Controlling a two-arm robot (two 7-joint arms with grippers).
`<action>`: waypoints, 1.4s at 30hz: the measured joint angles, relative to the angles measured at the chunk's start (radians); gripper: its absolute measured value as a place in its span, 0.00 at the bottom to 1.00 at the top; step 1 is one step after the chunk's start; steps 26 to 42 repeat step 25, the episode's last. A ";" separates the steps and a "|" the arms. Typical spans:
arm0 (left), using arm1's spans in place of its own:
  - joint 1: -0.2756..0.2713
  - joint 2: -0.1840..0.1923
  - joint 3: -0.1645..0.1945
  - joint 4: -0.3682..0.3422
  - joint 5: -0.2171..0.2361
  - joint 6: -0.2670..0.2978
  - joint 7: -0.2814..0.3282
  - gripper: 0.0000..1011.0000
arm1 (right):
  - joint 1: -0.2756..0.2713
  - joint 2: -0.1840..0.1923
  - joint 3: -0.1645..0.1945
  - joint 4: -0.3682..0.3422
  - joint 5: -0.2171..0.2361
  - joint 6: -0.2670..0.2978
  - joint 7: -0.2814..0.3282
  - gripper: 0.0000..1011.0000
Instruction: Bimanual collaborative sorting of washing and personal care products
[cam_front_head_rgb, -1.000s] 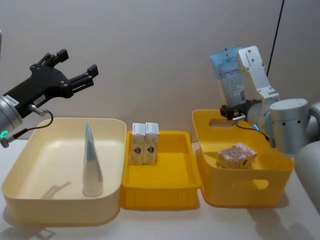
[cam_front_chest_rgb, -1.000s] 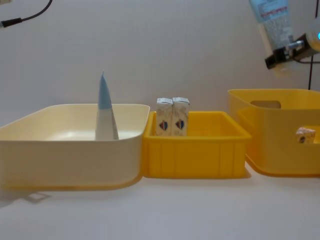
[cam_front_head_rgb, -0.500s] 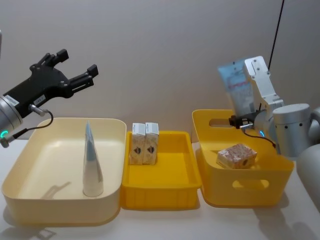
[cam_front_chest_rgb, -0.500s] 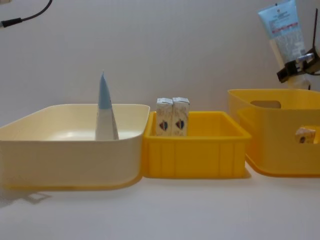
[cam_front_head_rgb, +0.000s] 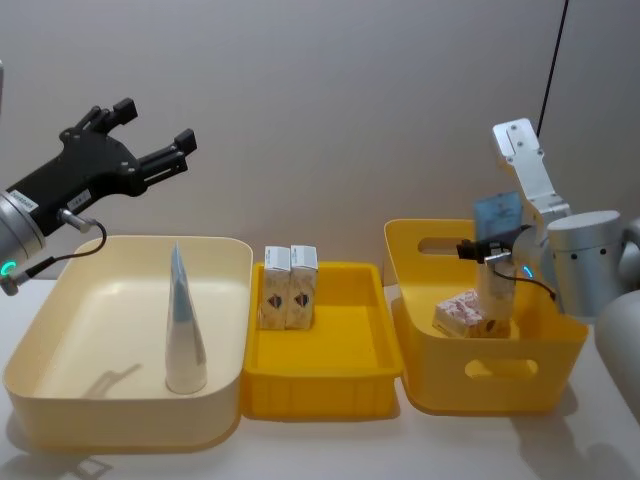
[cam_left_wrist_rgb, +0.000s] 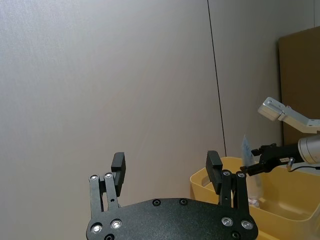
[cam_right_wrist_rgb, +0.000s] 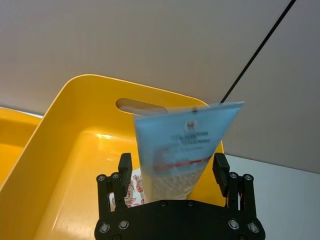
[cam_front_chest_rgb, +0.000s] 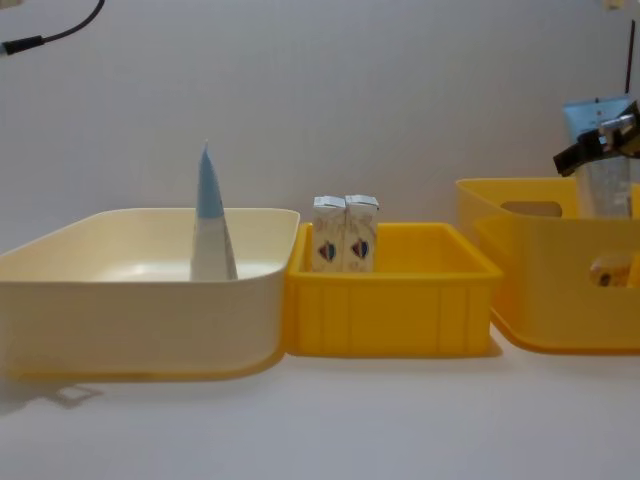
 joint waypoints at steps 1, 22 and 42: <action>0.000 0.000 0.000 0.000 0.000 0.000 0.000 0.99 | 0.000 0.000 0.000 0.001 0.000 0.001 0.000 0.99; 0.000 0.000 0.000 0.000 0.000 0.000 0.000 0.99 | 0.001 0.000 0.002 0.006 -0.002 0.005 -0.004 0.99; 0.000 0.000 0.000 0.000 0.000 0.000 0.000 0.99 | 0.001 0.000 0.002 0.006 -0.002 0.005 -0.004 0.99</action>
